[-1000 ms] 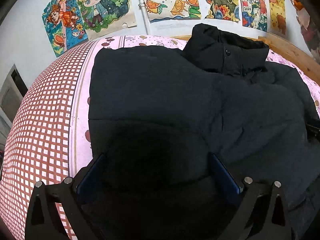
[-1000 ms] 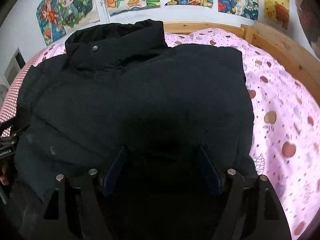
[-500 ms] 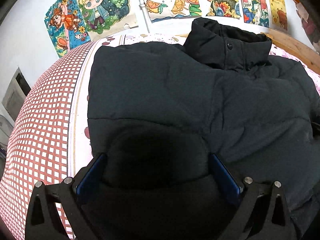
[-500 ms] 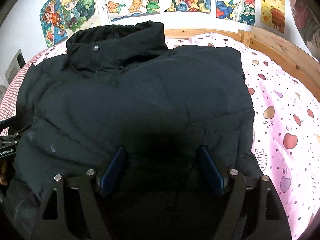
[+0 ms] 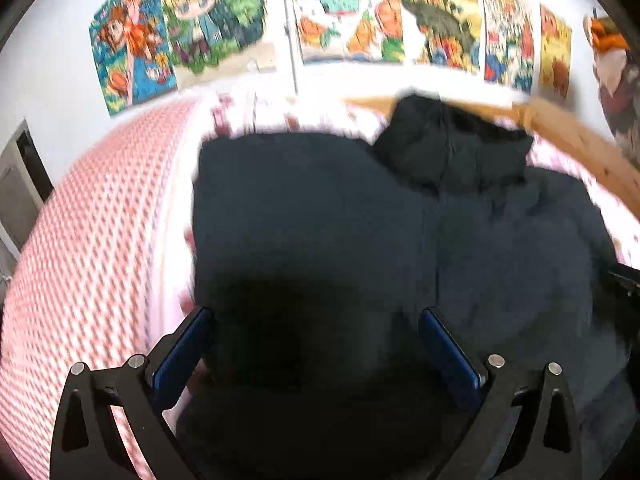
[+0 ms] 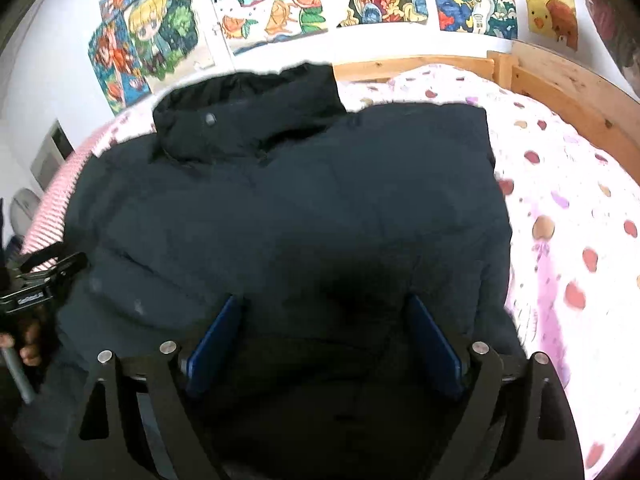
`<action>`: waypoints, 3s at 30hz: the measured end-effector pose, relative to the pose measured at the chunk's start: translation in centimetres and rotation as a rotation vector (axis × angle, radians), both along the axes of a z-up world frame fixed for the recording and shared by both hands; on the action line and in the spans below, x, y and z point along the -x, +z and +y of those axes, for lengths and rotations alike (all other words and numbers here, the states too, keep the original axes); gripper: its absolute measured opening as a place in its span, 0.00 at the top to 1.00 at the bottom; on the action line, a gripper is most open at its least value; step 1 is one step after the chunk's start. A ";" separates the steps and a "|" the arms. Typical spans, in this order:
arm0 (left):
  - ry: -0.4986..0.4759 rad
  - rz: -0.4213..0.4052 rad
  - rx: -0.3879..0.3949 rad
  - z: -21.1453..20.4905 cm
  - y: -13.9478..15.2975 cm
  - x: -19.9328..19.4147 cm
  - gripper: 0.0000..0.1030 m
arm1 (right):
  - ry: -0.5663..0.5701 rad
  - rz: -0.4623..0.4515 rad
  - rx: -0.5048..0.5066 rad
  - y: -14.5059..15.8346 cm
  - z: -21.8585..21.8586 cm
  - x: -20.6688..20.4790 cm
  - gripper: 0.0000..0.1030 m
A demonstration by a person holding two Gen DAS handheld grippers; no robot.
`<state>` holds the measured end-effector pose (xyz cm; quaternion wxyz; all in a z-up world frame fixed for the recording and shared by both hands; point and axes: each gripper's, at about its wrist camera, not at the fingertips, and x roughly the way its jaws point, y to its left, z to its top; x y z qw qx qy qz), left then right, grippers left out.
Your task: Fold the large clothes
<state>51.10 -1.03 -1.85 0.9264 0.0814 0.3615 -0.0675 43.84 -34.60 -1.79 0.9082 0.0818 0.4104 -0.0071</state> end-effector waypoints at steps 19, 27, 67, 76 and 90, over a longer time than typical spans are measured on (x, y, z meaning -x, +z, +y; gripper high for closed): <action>-0.084 0.016 -0.040 -10.4 5.0 -16.5 0.17 | 0.139 -0.004 0.169 4.8 1.1 -19.5 0.25; -0.168 0.071 0.072 -10.4 4.8 -16.4 0.92 | 0.133 0.005 0.190 4.4 1.1 -20.5 0.88; -0.152 -0.020 0.246 -7.5 7.3 -12.6 0.30 | 0.069 -0.187 -0.085 6.4 -3.4 -13.3 0.53; -0.351 0.144 0.159 -12.6 2.8 -12.6 0.34 | 0.235 -0.011 -0.065 2.4 2.3 -17.2 0.63; -0.447 0.246 -0.086 -14.5 -5.3 -11.0 0.38 | 0.347 0.194 0.126 -4.2 2.6 -17.1 0.71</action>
